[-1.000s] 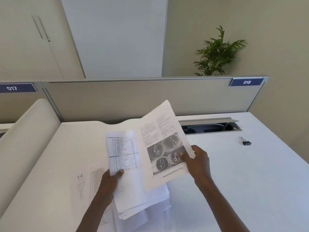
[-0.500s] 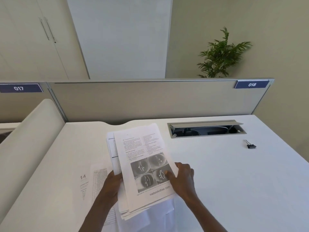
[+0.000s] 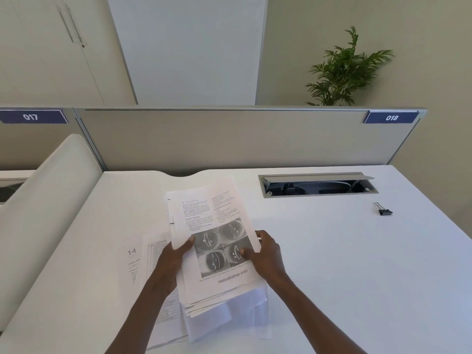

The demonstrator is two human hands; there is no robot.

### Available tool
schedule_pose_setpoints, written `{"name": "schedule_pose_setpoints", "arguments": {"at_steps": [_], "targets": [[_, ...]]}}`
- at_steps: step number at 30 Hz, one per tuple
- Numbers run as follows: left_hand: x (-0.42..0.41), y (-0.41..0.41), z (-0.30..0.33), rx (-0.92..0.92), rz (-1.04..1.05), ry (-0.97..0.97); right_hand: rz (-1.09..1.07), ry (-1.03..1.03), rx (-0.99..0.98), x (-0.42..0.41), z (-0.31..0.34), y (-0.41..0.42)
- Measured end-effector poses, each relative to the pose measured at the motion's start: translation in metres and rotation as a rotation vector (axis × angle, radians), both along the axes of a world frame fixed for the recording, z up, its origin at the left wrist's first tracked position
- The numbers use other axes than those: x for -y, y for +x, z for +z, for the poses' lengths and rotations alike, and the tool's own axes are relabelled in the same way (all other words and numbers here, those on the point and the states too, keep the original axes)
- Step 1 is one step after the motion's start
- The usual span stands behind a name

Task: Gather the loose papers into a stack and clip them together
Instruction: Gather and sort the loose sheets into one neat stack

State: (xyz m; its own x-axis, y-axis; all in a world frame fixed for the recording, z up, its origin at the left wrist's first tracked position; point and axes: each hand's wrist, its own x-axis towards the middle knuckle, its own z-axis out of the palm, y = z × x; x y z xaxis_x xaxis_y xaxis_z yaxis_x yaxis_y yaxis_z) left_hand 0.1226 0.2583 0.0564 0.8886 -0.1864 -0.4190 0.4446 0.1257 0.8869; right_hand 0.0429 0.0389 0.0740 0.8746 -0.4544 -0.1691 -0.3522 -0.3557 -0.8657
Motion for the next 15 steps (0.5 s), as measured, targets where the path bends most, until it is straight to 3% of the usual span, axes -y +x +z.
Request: {"name": "schedule_pose_setpoints", "arguments": {"at_steps": [8,15], "targets": [[-0.021,-0.001,-0.001,0.052,0.047,-0.002,-0.171,0.178,-0.111,0.003,-0.026,0.007],[-0.041,0.005,-0.007,0.034,0.107,-0.022,0.028,-0.326,-0.513,0.008,-0.068,-0.013]]}}
